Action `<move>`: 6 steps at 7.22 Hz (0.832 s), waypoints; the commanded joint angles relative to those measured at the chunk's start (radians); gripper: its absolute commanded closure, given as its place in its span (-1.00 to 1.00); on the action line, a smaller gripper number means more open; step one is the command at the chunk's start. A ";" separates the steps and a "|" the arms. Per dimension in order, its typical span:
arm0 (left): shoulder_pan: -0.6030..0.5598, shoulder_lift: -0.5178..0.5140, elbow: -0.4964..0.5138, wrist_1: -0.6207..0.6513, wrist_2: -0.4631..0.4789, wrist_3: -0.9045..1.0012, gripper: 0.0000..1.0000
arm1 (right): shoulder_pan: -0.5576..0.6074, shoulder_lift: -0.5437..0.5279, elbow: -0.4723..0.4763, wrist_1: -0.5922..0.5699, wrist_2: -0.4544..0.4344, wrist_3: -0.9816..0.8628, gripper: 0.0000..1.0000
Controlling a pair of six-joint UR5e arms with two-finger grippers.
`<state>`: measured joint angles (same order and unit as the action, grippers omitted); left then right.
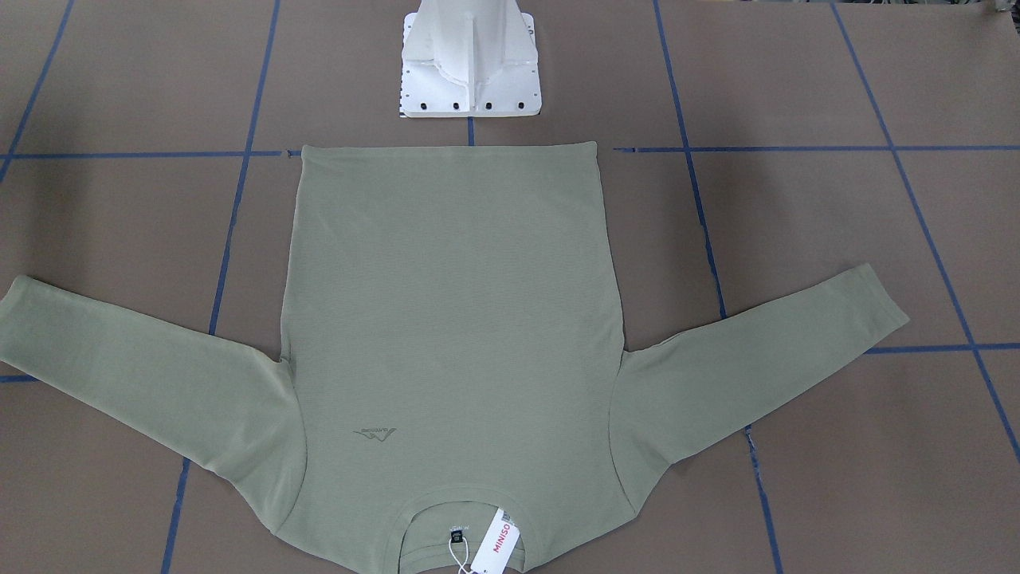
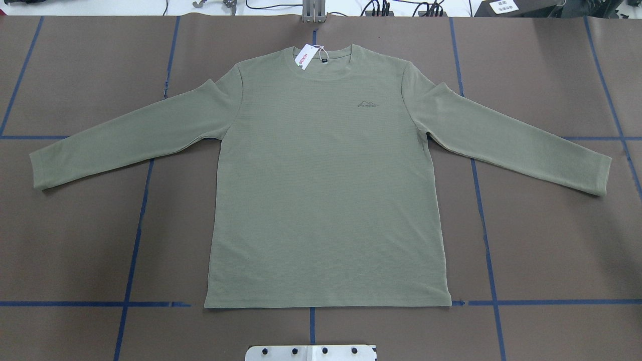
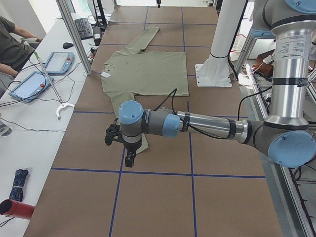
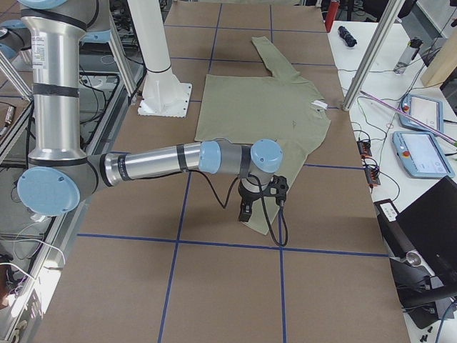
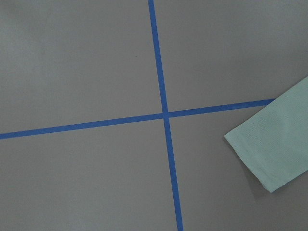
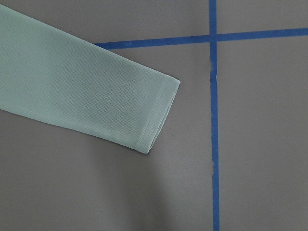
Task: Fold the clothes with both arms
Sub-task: 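Move the right gripper toward the nearest sleeve cuff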
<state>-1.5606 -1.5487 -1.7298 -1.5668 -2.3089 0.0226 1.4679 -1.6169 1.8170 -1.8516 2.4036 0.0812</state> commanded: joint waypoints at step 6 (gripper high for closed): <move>0.028 0.012 -0.056 0.004 -0.004 -0.003 -1.00 | -0.005 -0.004 -0.111 0.287 -0.102 0.009 -1.00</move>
<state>-1.5333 -1.5391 -1.7850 -1.5614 -2.3074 0.0189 1.4641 -1.6162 1.7634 -1.6973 2.3681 0.0887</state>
